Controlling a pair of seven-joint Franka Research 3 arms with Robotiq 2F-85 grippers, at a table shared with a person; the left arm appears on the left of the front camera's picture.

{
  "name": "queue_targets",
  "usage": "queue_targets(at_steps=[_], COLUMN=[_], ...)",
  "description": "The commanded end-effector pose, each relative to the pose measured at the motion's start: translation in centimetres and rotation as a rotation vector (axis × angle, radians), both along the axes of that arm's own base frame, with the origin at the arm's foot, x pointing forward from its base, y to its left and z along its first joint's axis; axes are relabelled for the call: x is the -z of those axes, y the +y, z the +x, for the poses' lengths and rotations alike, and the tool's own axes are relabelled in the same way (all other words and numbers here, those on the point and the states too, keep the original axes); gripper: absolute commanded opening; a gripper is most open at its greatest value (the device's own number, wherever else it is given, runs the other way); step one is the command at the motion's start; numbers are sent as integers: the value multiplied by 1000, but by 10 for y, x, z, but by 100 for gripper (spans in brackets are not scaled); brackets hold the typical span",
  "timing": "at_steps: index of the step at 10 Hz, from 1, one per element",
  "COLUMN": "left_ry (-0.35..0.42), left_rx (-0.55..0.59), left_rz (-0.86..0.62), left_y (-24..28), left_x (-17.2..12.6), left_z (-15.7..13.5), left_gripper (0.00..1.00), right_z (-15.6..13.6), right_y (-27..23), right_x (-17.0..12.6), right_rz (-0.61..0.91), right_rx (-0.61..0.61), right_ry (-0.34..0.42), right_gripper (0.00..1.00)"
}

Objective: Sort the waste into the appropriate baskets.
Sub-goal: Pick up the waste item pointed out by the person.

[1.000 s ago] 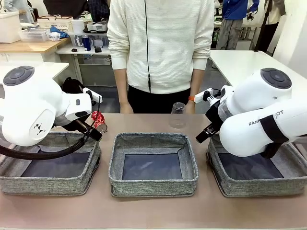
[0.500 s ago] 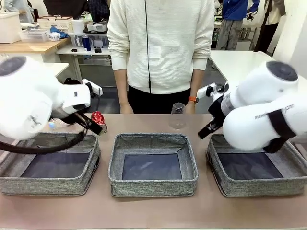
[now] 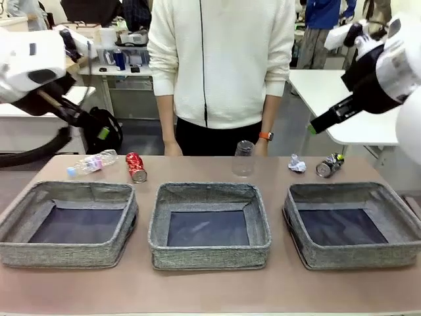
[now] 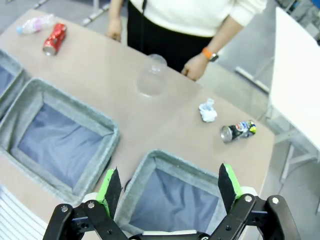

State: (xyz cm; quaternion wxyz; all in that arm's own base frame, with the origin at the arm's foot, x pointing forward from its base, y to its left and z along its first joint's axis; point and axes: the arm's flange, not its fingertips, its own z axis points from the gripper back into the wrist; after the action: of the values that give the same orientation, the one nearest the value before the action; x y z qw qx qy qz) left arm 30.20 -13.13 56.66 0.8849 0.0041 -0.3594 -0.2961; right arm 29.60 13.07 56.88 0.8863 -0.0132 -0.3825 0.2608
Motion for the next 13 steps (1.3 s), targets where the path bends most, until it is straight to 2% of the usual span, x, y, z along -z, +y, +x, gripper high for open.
queue_targets(at_steps=[1, 2, 3, 4, 5, 6, 7, 8, 9, 11, 12, 13], left_ry=[6, 160, 335, 484, 574, 585, 563, 511, 445, 338, 354, 438], left_rx=[11, 136, 202, 232, 288, 272, 214, 149, 104, 35, -46, -109], left_rz=[-9, -123, -315, -527, -879, -1047, -1184, -1350, -1453, -1564, -1572, -1469], left_y=[0, 7, 30, 64, 114, 146, 181, 214, 238, 267, 260, 240], left_x=[1, 18, 18, 18, 30, 43, 62, 85, 99, 114, 118, 119], left_z=[2, 10, 15, 19, 26, 27, 22, 11, -4, -25, -22, -8], left_gripper=[100, 100, 100, 100, 100, 100, 100, 100, 100, 100, 100, 100], right_z=[5, 10, 5, -1, -5, -9, -13, -17, -21, -21, -19, 1], right_y=[1, -8, -25, -47, -80, -102, -128, -157, -180, -218, -226, -235], right_x=[3, 20, 22, 14, 13, 19, 31, 48, 63, 91, 100, 51], right_rz=[6, 132, 325, 648, 938, 1079, 1207, 1330, 1396, 1486, 1502, 1399], right_rx=[-12, -32, -77, -55, 1, 6, 22, 74, 120, 200, 203, 121], right_ry=[8, 102, 175, 297, 451, 490, 516, 523, 511, 503, 430, 520], right_gripper=[100, 100, 100, 100, 100, 100, 100, 100, 100, 100, 100, 100])
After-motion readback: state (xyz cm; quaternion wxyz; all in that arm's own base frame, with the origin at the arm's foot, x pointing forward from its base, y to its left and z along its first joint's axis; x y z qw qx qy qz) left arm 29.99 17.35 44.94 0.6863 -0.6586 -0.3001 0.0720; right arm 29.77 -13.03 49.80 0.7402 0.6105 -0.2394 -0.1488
